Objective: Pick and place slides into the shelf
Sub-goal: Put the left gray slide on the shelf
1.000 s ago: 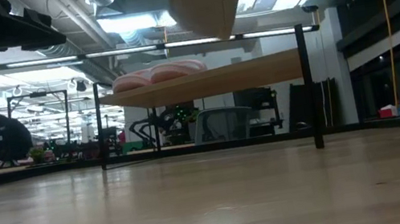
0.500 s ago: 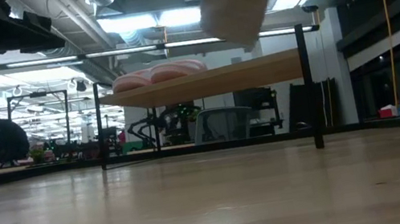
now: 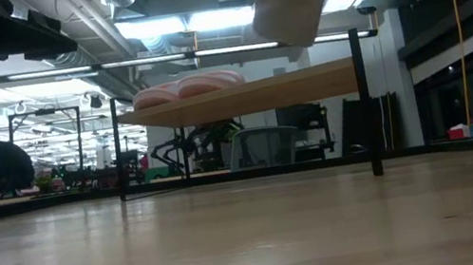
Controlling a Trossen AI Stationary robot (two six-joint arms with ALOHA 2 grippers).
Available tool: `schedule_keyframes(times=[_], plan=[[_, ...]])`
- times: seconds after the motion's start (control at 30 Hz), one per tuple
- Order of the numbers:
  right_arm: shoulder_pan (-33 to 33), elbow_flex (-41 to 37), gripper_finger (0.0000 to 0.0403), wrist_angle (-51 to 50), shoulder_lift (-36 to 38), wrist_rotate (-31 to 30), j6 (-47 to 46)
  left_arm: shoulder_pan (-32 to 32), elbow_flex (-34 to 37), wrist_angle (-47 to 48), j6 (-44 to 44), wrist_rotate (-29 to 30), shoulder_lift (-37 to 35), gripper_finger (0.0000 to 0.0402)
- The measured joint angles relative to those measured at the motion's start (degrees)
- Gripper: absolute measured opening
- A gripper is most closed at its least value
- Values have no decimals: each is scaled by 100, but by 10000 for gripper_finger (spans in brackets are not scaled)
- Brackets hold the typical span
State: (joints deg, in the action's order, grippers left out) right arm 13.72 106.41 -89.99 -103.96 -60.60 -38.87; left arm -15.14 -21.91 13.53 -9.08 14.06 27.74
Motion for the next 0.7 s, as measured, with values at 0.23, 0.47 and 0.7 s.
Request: schedule_keyframes(times=[0.23,0.47,0.7], plan=[[-780,0,10,207,-32,-96,632,0,-1,-16,147,29,0,139],[-1120,0,10,1031,-159,130,1627,-1,0,-27,160,44,-1,139],[-1228,-2,10,1098,-190,175,1818,-2,0,-32,164,44,-1,139]])
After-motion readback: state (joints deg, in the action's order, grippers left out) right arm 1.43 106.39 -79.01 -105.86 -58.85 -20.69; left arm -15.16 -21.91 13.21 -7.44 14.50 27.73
